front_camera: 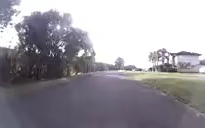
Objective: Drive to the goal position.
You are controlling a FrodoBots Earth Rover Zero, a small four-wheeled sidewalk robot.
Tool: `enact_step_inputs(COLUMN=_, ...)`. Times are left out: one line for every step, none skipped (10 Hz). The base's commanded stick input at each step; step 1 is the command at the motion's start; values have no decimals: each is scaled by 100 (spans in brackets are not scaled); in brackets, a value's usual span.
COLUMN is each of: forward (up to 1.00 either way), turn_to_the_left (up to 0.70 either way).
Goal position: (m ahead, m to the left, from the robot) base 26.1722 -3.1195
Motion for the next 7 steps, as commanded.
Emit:
enact_step_inputs(forward=100, turn_to_the_left=0)
enact_step_inputs(forward=100, turn_to_the_left=0)
enact_step_inputs(forward=100, turn_to_the_left=0)
enact_step_inputs(forward=100, turn_to_the_left=0)
enact_step_inputs(forward=100, turn_to_the_left=0)
enact_step_inputs(forward=100, turn_to_the_left=0)
enact_step_inputs(forward=100, turn_to_the_left=0)
